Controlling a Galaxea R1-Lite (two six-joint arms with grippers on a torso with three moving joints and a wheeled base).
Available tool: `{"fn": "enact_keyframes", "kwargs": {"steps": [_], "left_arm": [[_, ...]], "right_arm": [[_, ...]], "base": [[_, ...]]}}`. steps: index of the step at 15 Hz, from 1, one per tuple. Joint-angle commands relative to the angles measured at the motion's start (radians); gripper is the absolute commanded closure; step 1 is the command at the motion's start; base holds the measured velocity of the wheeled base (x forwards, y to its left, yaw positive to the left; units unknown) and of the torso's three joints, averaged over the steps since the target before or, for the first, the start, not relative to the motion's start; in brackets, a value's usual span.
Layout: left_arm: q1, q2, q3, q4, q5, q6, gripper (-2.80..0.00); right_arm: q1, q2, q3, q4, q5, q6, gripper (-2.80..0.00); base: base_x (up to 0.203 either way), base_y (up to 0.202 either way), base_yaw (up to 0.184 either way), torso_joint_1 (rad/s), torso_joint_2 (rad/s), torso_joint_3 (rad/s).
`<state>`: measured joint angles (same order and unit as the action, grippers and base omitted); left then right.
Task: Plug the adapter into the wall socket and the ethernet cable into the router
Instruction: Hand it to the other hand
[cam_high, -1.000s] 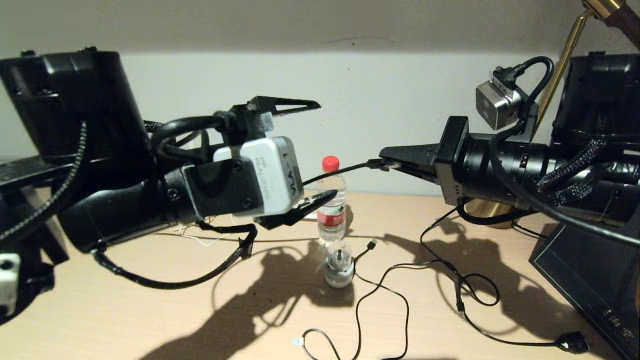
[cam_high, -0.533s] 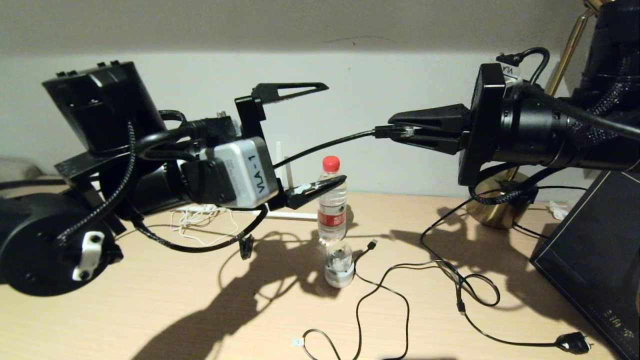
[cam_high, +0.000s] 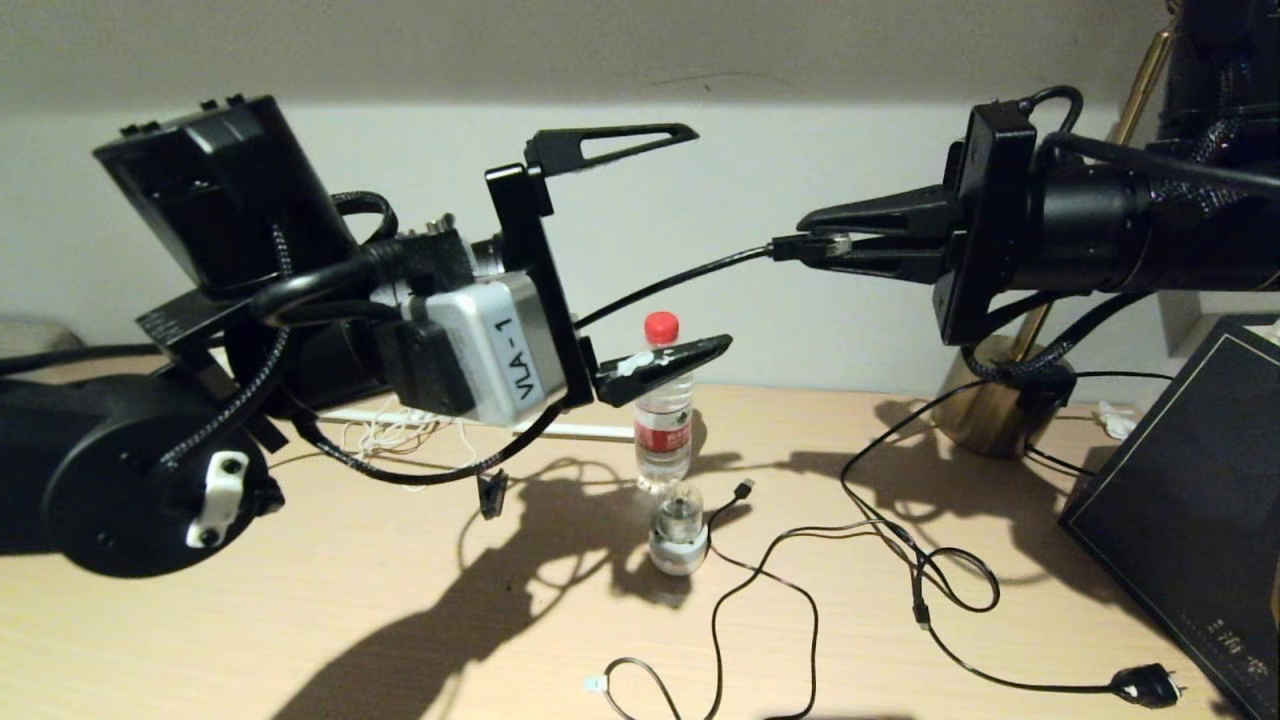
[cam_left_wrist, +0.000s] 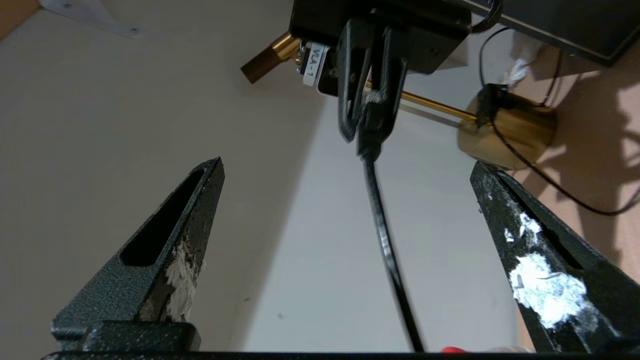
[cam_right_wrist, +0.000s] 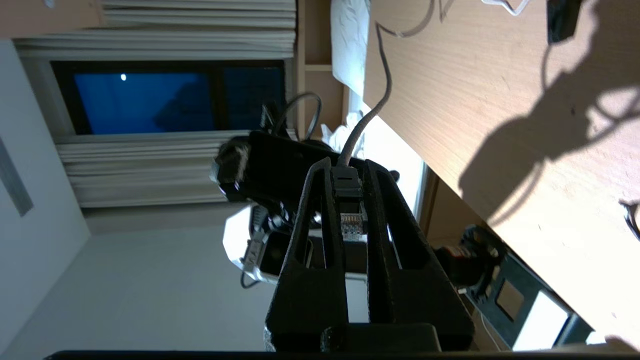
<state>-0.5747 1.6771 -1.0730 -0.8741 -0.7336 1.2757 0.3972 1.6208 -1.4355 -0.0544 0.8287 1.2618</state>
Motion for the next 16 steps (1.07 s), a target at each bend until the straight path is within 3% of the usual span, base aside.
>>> {"fn": "enact_keyframes", "kwargs": {"steps": [1, 7, 16], "left_arm": [[-0.003, 0.018, -0.033, -0.012, 0.001, 0.007, -2.80], [-0.031, 0.032, -0.048, -0.025, 0.012, 0.005, -2.80], [-0.039, 0.027, -0.024, -0.032, 0.040, -0.016, -2.80]], "right_arm": [[-0.002, 0.041, -0.041, 0.000, 0.003, 0.039, 0.00], [0.015, 0.051, -0.076, -0.004, 0.006, 0.110, 0.00], [0.061, 0.053, -0.094, -0.001, 0.010, 0.116, 0.00]], "base": [[0.000, 0.000, 0.000, 0.000, 0.00, 0.000], [0.000, 0.000, 0.000, 0.000, 0.00, 0.000], [0.000, 0.000, 0.000, 0.000, 0.00, 0.000]]}}
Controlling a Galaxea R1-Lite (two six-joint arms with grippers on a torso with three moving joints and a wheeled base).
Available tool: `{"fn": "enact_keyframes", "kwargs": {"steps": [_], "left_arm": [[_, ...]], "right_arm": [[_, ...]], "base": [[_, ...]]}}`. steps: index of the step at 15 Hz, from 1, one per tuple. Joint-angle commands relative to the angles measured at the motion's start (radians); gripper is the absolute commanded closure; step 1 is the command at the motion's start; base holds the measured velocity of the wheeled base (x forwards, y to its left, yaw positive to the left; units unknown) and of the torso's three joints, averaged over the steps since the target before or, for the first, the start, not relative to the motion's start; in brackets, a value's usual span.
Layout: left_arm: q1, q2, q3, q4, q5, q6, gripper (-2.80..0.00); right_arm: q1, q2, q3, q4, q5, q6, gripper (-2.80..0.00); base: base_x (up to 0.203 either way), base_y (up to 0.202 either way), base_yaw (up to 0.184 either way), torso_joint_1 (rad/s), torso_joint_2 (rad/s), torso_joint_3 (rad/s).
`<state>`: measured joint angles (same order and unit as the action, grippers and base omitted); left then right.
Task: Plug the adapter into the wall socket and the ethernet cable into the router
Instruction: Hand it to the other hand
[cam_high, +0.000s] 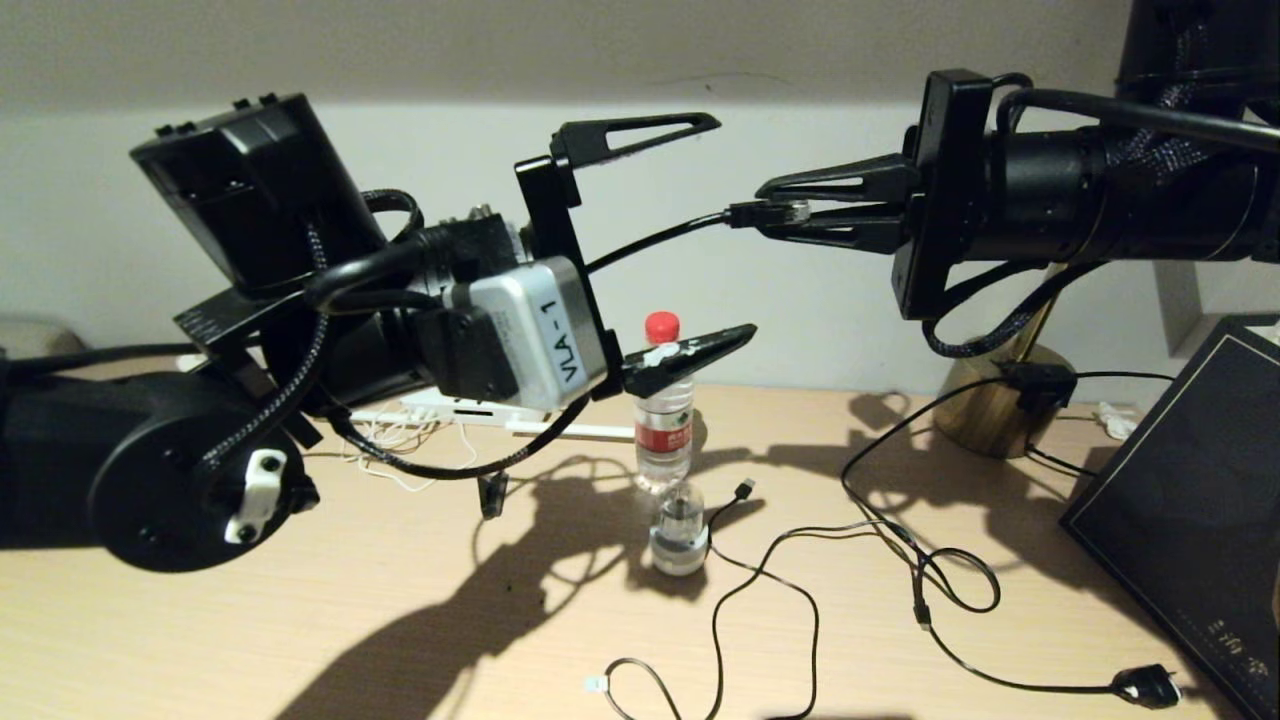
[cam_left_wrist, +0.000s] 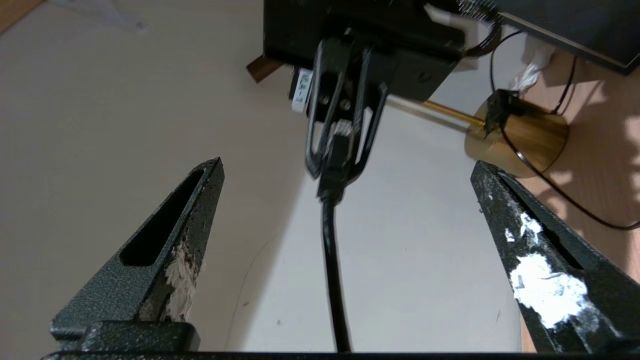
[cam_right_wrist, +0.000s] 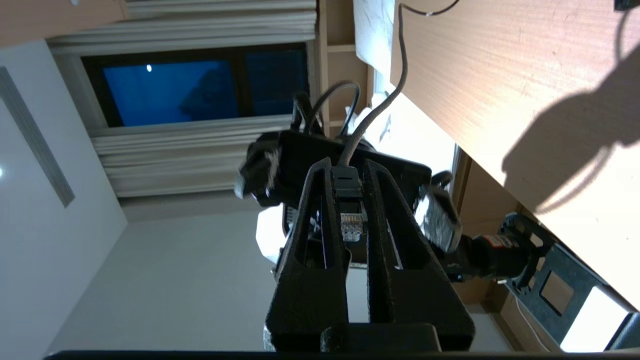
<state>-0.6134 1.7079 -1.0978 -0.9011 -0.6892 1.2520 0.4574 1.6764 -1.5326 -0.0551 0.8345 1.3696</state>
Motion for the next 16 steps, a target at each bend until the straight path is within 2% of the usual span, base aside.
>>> {"fn": "enact_keyframes", "kwargs": {"steps": [1, 12, 13, 16], "left_arm": [[-0.002, -0.002, -0.002, -0.007, 0.000, 0.006, -2.80], [-0.016, 0.003, -0.002, -0.015, 0.000, -0.008, -2.80], [-0.016, 0.003, -0.003, -0.015, 0.000, -0.008, 0.00], [-0.028, 0.004, -0.001, -0.015, 0.000, -0.009, 0.00]], "right_arm": [[0.001, -0.004, 0.005, 0.001, 0.005, 0.008, 0.00], [0.021, -0.023, 0.041, 0.002, 0.002, 0.002, 0.00], [0.023, -0.023, 0.043, 0.001, 0.002, 0.002, 0.00], [0.026, -0.024, 0.043, 0.001, 0.002, 0.002, 0.00]], "base": [[0.000, 0.000, 0.000, 0.000, 0.00, 0.000], [0.000, 0.000, 0.000, 0.000, 0.00, 0.000], [0.000, 0.000, 0.000, 0.000, 0.00, 0.000], [0.000, 0.000, 0.000, 0.000, 0.00, 0.000]]}}
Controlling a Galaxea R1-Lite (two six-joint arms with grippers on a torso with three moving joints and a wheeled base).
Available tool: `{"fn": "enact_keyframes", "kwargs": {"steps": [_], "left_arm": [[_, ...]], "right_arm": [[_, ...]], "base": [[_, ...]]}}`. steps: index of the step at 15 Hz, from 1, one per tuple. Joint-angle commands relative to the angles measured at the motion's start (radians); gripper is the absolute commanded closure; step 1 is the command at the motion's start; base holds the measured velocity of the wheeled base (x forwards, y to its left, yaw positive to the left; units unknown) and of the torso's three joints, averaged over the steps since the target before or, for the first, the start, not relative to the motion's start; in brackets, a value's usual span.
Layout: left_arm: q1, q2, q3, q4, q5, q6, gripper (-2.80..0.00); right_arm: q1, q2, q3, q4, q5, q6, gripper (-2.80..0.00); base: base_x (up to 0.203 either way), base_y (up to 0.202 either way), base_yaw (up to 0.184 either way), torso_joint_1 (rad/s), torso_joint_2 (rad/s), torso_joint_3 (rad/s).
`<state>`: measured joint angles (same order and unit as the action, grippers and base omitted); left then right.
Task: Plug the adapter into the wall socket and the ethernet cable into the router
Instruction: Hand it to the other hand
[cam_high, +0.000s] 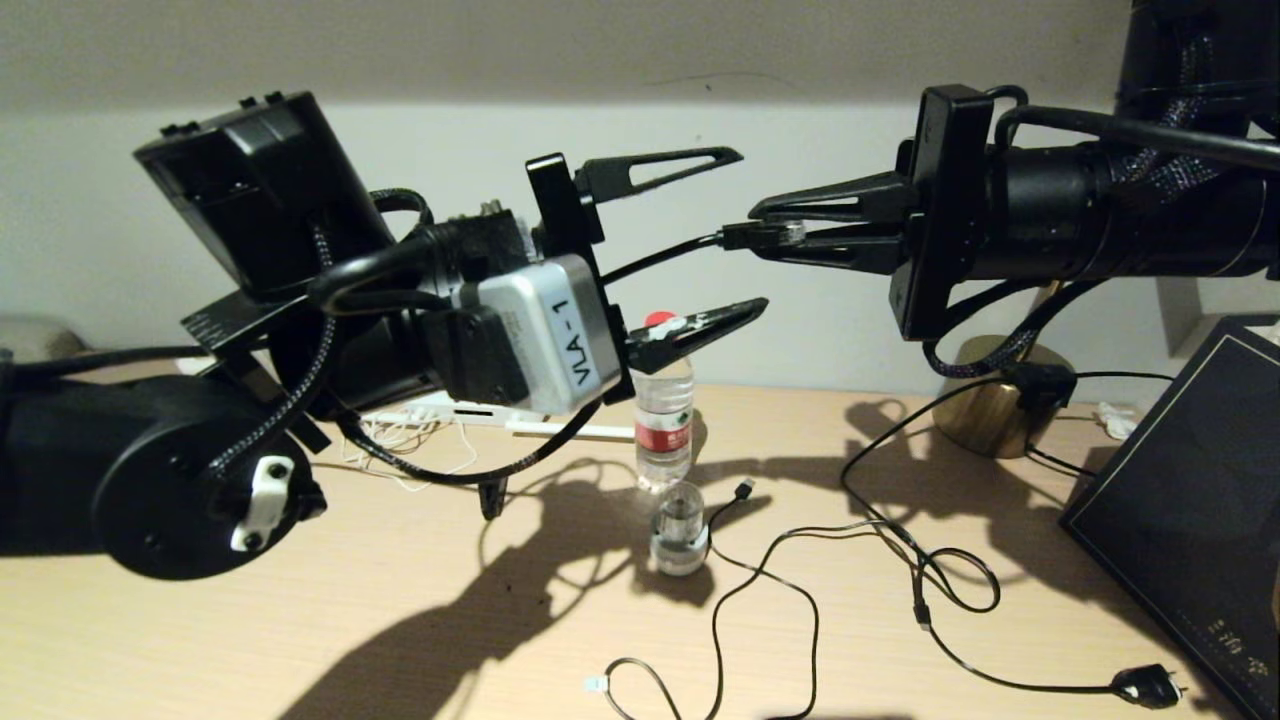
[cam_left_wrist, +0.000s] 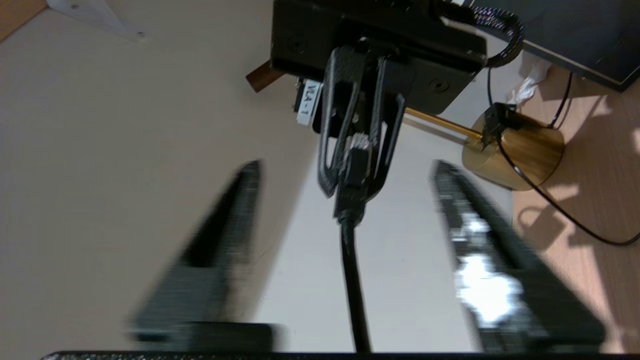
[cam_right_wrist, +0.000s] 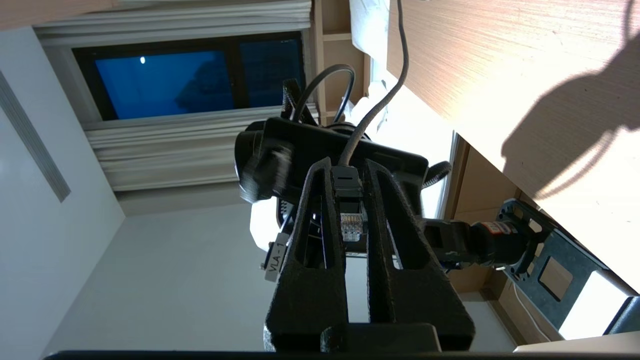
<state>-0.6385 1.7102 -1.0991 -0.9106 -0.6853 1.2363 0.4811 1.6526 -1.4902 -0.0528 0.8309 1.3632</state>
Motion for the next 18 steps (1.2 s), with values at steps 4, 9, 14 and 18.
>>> {"fn": "enact_keyframes", "kwargs": {"steps": [4, 9, 14, 18], "left_arm": [[-0.010, 0.005, 0.001, -0.005, -0.003, 0.008, 0.00], [-0.010, 0.002, 0.002, -0.005, -0.002, 0.006, 0.00], [-0.009, -0.003, 0.001, -0.009, 0.011, -0.007, -2.80], [-0.007, 0.000, -0.004, -0.017, 0.018, -0.014, -2.80]], "right_arm": [[0.004, -0.005, 0.002, -0.001, 0.005, 0.008, 0.00], [0.011, -0.017, 0.008, -0.001, 0.007, 0.007, 0.00], [0.011, -0.019, 0.008, -0.001, 0.007, 0.007, 0.00], [0.012, -0.019, 0.015, -0.001, 0.007, 0.005, 0.00]], "base": [[0.000, 0.000, 0.000, 0.000, 0.00, 0.000], [0.000, 0.000, 0.000, 0.000, 0.00, 0.000], [0.000, 0.000, 0.000, 0.000, 0.00, 0.000], [0.000, 0.000, 0.000, 0.000, 0.00, 0.000]]}}
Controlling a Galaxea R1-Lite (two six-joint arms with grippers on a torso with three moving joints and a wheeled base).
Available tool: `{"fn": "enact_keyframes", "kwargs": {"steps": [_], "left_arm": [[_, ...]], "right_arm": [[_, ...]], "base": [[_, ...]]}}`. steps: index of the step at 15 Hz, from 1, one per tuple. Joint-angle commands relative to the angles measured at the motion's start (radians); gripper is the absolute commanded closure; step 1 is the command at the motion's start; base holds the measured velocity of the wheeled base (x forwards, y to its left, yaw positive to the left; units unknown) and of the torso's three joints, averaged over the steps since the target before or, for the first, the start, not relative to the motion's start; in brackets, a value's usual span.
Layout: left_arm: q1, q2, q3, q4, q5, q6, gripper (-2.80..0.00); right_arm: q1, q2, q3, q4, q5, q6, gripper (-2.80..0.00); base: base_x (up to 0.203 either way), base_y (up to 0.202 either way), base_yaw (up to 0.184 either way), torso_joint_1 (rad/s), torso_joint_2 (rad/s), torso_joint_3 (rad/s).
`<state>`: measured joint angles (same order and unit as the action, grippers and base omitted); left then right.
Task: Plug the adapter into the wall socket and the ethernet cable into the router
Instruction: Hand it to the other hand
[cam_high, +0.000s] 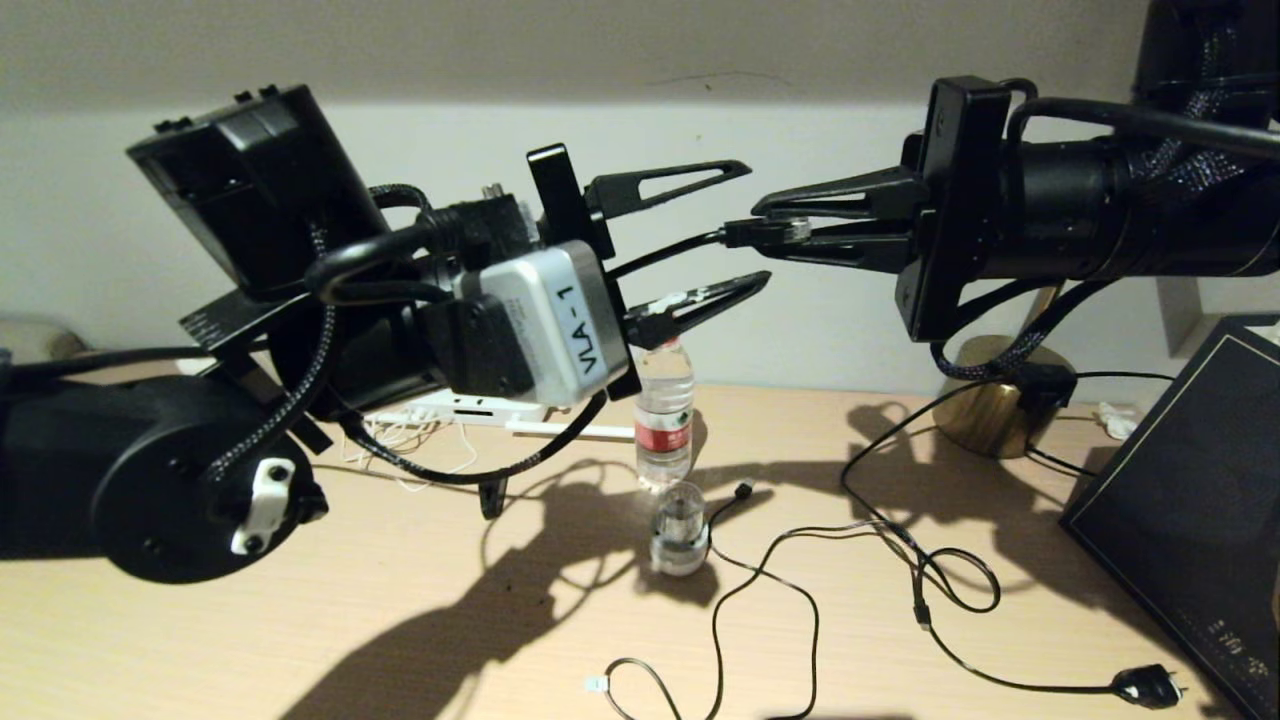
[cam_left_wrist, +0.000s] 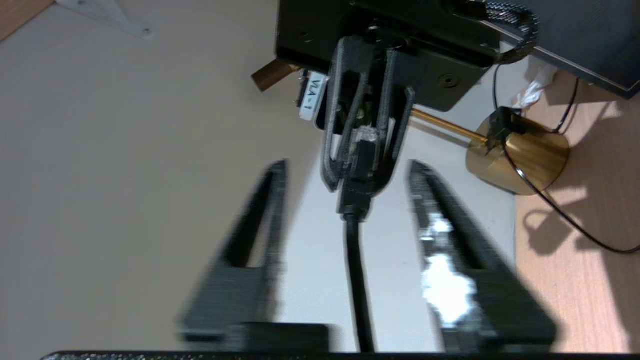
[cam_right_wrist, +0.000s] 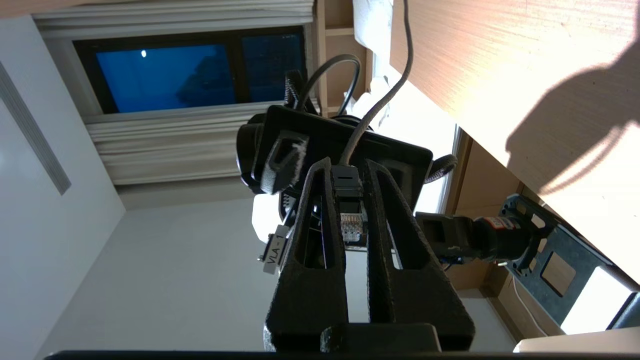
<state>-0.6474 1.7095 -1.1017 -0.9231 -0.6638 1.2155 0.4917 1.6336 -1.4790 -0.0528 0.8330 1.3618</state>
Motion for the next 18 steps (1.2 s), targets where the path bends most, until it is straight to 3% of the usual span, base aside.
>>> {"fn": "enact_keyframes", "kwargs": {"steps": [1, 7, 8, 18], "left_arm": [[0.003, 0.002, -0.004, -0.005, -0.003, 0.006, -2.80], [0.016, 0.013, -0.006, -0.005, -0.003, 0.004, -2.80], [0.019, 0.013, -0.006, -0.005, -0.003, 0.004, 0.00], [0.020, 0.002, 0.004, -0.005, -0.003, -0.001, 0.00]], "right_arm": [[0.002, -0.004, 0.004, -0.001, 0.006, 0.007, 0.00], [0.005, -0.014, 0.020, -0.002, 0.014, 0.007, 0.00], [0.005, -0.014, 0.019, -0.002, 0.012, 0.007, 0.00], [0.005, -0.012, 0.022, -0.002, 0.011, 0.007, 0.00]], "base": [[0.000, 0.000, 0.000, 0.000, 0.00, 0.000], [0.000, 0.000, 0.000, 0.000, 0.00, 0.000], [0.000, 0.000, 0.000, 0.000, 0.00, 0.000], [0.000, 0.000, 0.000, 0.000, 0.00, 0.000]]}}
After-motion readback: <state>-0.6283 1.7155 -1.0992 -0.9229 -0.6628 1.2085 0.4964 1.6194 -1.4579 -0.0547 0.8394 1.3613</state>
